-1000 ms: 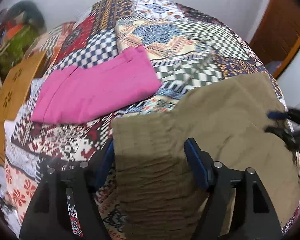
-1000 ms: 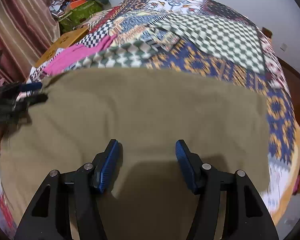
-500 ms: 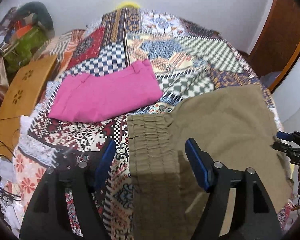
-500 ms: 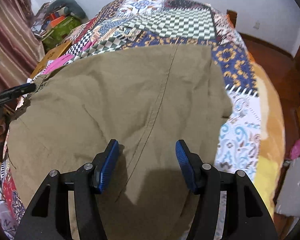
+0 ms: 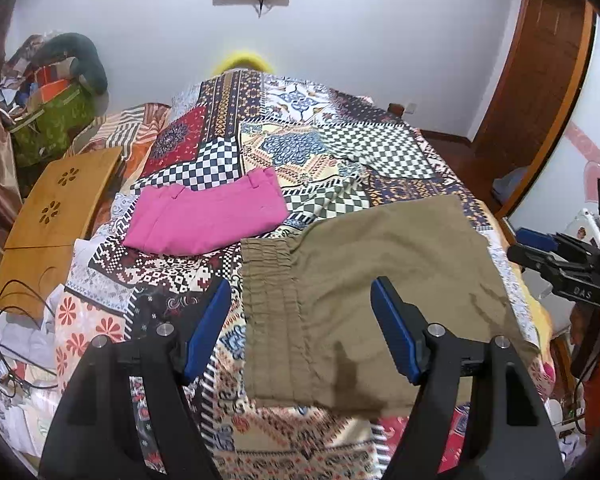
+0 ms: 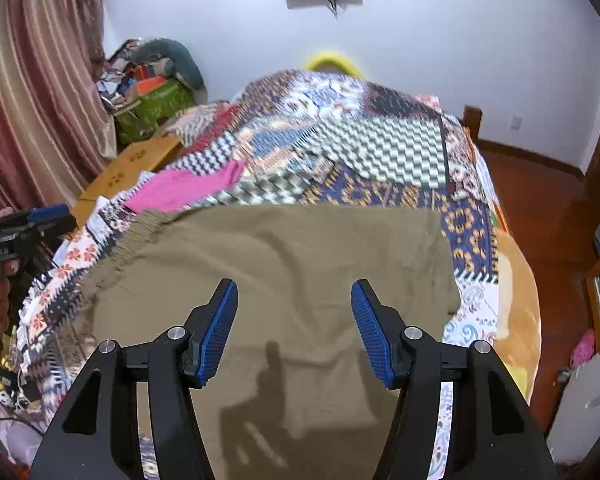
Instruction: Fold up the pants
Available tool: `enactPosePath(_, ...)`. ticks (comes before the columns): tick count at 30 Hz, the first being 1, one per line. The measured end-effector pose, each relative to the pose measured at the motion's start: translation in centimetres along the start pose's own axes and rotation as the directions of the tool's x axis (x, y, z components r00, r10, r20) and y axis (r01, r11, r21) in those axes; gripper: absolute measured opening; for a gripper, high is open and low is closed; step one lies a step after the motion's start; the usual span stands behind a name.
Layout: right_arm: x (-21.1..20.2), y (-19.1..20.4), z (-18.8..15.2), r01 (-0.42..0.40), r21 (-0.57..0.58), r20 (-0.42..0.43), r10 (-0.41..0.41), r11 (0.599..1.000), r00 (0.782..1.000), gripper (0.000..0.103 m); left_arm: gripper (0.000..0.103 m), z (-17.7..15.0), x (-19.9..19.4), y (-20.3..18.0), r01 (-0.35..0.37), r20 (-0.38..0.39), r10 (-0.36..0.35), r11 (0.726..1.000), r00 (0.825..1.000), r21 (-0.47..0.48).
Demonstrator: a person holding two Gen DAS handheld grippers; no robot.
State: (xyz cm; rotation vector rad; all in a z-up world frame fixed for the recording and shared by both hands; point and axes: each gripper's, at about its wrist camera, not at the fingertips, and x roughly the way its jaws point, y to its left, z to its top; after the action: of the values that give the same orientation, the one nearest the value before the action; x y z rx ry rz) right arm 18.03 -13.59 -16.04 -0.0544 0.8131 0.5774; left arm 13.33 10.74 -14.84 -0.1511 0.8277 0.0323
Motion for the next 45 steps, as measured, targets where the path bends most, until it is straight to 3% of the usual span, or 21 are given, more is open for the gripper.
enactPosePath(5,-0.6,2.0,0.2,-0.016,-0.009,0.038,0.017,1.000,0.999,0.055,0.073,-1.8,-1.1,-0.3,0.036,-0.005,-0.036,0.999,0.999,-0.025)
enactPosePath(12,-0.1,4.0,-0.5,-0.013,-0.035,0.040,0.014,0.999,0.999,0.058,0.073,-4.9,0.4,0.1,0.100,-0.095,-0.111,0.988,0.989,-0.119)
enactPosePath(22,2.7,5.3,-2.5,-0.009,-0.056,-0.043,0.006,0.998,0.999,0.059,0.073,-7.8,3.6,0.7,0.102,-0.197,-0.144,0.973,0.970,-0.206)
enactPosePath(27,4.0,5.8,-3.7,-0.003,-0.078,-0.090,-0.004,0.997,0.996,0.059,0.073,-8.8,5.3,1.2,0.151,-0.239,-0.223,0.946,0.945,-0.287)
enactPosePath(32,5.6,6.2,-5.3,-0.007,-0.112,-0.168,-0.012,0.994,0.986,0.059,0.073,-8.9,5.6,1.0,0.179,-0.233,-0.253,0.938,0.939,-0.297)
enactPosePath(37,5.8,5.8,-5.6,-0.032,-0.096,-0.188,0.013,0.995,0.982,0.059,0.086,-8.6,6.3,1.7,0.239,-0.208,-0.333,0.896,0.920,-0.375)
enactPosePath(45,5.9,5.6,-5.9,-0.052,-0.085,-0.196,0.035,0.995,0.980,0.059,0.086,-7.0,7.6,2.4,0.258,-0.176,-0.372,0.850,0.912,-0.458)
